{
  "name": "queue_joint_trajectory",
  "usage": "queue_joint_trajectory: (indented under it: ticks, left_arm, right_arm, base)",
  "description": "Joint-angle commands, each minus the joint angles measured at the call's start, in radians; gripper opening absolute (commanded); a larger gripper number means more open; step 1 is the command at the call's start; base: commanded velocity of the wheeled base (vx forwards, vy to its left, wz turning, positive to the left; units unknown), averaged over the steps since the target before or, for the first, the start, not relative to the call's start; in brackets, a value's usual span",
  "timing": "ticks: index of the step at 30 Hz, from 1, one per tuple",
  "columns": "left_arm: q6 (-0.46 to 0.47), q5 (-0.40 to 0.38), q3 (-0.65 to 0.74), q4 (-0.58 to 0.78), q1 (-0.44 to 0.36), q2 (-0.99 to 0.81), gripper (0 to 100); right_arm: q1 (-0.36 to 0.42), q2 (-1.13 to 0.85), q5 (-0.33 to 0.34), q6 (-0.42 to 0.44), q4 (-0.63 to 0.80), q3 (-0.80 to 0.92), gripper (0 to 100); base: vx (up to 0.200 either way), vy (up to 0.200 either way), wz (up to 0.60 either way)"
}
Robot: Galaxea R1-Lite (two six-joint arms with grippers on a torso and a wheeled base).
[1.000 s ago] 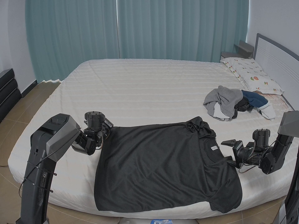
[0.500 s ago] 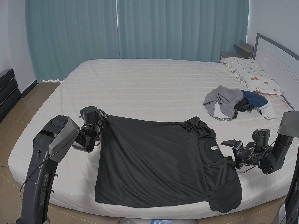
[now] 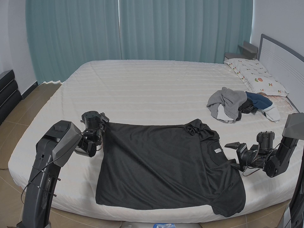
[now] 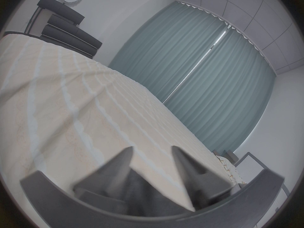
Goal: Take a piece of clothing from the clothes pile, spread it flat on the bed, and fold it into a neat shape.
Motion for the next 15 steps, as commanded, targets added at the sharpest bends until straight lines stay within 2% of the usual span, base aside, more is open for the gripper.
queue_joint_trajectory:
  ticks: [1, 7, 11, 12, 15]
  left_arm:
    - [-0.012, 0.004, 0.042, -0.002, -0.005, -0.028, 100]
    - [-0.11, -0.012, 0.169, 0.008, 0.002, -0.14, 100]
    - [-0.115, -0.012, 0.226, 0.006, 0.006, -0.188, 100]
    - [-0.116, -0.018, 0.294, 0.006, 0.006, -0.232, 100]
    - [-0.118, -0.058, 0.384, 0.005, 0.002, -0.286, 100]
  right_arm:
    - [-0.001, 0.0, -0.001, 0.002, 0.0, -0.004, 100]
    - [-0.001, -0.006, -0.008, 0.002, -0.002, -0.008, 100]
    - [-0.001, -0.037, -0.014, 0.032, -0.026, -0.008, 100]
    - [-0.001, -0.07, -0.026, 0.054, -0.051, -0.008, 100]
    - [0.003, -0.096, -0.031, 0.052, -0.042, -0.027, 100]
  base:
    - [0.0, 0.0, 0.0]
    - [0.0, 0.0, 0.0]
    - [0.0, 0.0, 0.0]
    - [0.0, 0.0, 0.0]
    - [0.0, 0.0, 0.0]
